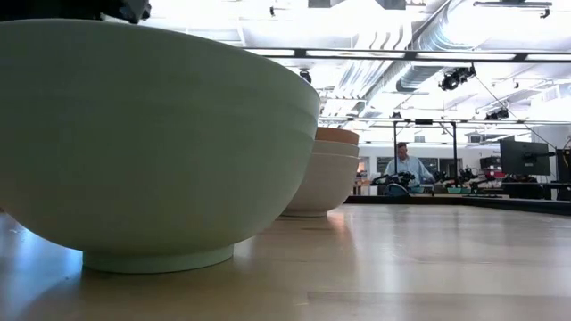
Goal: Nest bowls inside each other
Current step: Stack the white bowl on top of the orange bowl
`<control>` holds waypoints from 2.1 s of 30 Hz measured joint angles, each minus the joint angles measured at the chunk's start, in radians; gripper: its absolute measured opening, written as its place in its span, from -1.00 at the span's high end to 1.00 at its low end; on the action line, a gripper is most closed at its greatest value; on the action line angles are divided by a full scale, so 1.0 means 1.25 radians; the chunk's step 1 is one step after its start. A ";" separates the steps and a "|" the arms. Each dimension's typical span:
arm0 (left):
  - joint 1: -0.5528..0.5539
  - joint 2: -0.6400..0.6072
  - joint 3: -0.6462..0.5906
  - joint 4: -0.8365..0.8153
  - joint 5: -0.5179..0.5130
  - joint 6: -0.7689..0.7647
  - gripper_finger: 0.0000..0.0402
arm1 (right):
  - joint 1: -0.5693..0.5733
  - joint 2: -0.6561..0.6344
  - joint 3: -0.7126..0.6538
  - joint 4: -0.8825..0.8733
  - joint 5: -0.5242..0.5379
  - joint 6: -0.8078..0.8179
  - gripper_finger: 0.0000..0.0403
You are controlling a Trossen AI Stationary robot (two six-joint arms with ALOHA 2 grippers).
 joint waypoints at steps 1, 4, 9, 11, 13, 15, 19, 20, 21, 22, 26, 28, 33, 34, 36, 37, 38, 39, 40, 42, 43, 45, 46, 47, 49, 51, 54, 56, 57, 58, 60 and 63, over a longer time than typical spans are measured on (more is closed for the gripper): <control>0.000 0.000 0.000 0.002 -0.003 -0.001 0.22 | 0.000 0.000 0.000 0.000 0.000 0.000 -0.11; 0.000 0.008 0.000 0.001 -0.012 -0.002 0.22 | 0.000 0.000 0.000 0.000 0.000 0.001 -0.11; 0.000 0.008 -0.032 0.013 -0.008 -0.004 0.22 | 0.000 0.000 0.000 0.000 0.000 0.006 -0.11; -0.003 0.009 -0.057 0.029 0.007 -0.014 0.22 | 0.000 0.000 0.000 0.000 0.000 0.011 -0.11; -0.010 0.009 -0.080 0.054 0.018 -0.026 0.22 | 0.000 0.000 0.000 0.000 0.000 0.020 -0.11; -0.018 0.009 -0.098 0.078 0.026 -0.035 0.22 | 0.000 0.000 0.000 0.000 0.000 0.021 -0.11; -0.031 0.009 -0.124 0.117 0.028 -0.047 0.22 | 0.000 0.000 0.000 0.000 0.000 0.021 -0.11; -0.033 0.009 -0.129 0.128 0.028 -0.050 0.22 | 0.000 0.000 0.000 0.000 0.000 0.021 -0.11; -0.035 0.009 -0.135 0.136 0.029 -0.055 0.22 | 0.000 0.000 0.000 0.002 0.000 0.021 -0.11; -0.036 0.009 -0.143 0.143 0.030 -0.061 0.22 | 0.000 0.000 0.000 0.005 0.000 0.021 -0.11; -0.036 0.009 -0.171 0.172 0.040 -0.076 0.22 | 0.000 0.000 0.000 0.014 0.000 0.021 -0.11; -0.036 0.009 -0.178 0.182 0.039 -0.086 0.23 | 0.000 0.000 0.000 0.016 0.000 0.021 -0.11; -0.035 0.009 -0.178 0.183 0.027 -0.089 0.41 | 0.000 0.000 0.000 0.018 0.000 0.020 -0.11; -0.035 0.009 -0.178 0.183 0.028 -0.089 0.48 | 0.000 0.000 0.000 0.018 0.000 0.021 -0.11; -0.035 0.009 -0.178 0.183 0.028 -0.089 0.63 | 0.000 0.000 0.000 0.018 0.000 0.020 -0.11; -0.035 0.009 -0.178 0.182 0.028 -0.089 0.72 | 0.000 0.000 0.000 0.018 0.000 0.020 -0.11; -0.035 0.009 -0.178 0.183 0.029 -0.089 0.81 | 0.000 0.000 0.000 0.018 0.000 0.020 -0.11; -0.035 0.009 -0.178 0.182 0.029 -0.088 0.89 | 0.000 0.000 0.000 0.018 0.000 0.020 -0.11; -0.035 0.009 -0.178 0.181 0.030 -0.088 0.94 | 0.000 0.000 0.000 0.018 0.000 0.020 -0.11; -0.035 0.009 -0.178 0.185 0.028 -0.090 0.96 | 0.000 0.000 0.000 0.018 0.000 0.020 -0.11; -0.034 0.009 -0.178 0.180 0.029 -0.091 0.95 | 0.000 0.000 0.000 0.018 0.000 0.020 -0.11; -0.034 0.009 -0.178 0.179 0.033 -0.091 0.96 | 0.000 0.000 0.000 0.018 0.000 0.020 -0.11; -0.031 0.009 -0.178 0.176 0.034 -0.091 0.97 | 0.000 0.000 0.000 0.018 0.000 0.020 -0.11; -0.027 0.009 -0.178 0.172 0.037 -0.093 0.98 | 0.000 0.000 0.000 0.018 0.000 0.020 -0.11; -0.013 0.009 -0.178 0.154 0.042 -0.102 0.98 | 0.000 0.000 0.000 0.018 0.000 0.020 -0.11; 0.005 0.007 -0.178 0.127 0.043 -0.103 0.99 | 0.000 0.000 0.000 0.018 0.000 0.019 -0.11; 0.033 0.006 -0.177 0.095 0.044 -0.101 0.99 | 0.000 0.000 0.000 0.018 0.000 0.018 -0.11; 0.052 0.006 -0.169 0.069 0.043 -0.083 0.99 | 0.000 0.000 0.000 0.018 0.000 0.019 -0.11; 0.063 0.006 -0.162 0.059 0.042 -0.069 0.99 | 0.000 0.001 0.000 0.018 0.000 0.019 -0.11; 0.074 0.006 -0.155 0.050 0.038 -0.057 0.99 | 0.000 0.001 0.000 0.018 0.000 0.019 -0.11; 0.101 0.006 -0.137 0.035 0.023 -0.031 0.99 | 0.000 0.004 0.000 0.018 0.000 0.020 -0.11; 0.149 0.006 -0.109 0.021 -0.005 0.007 0.99 | 0.000 0.010 0.000 0.018 0.000 0.020 -0.11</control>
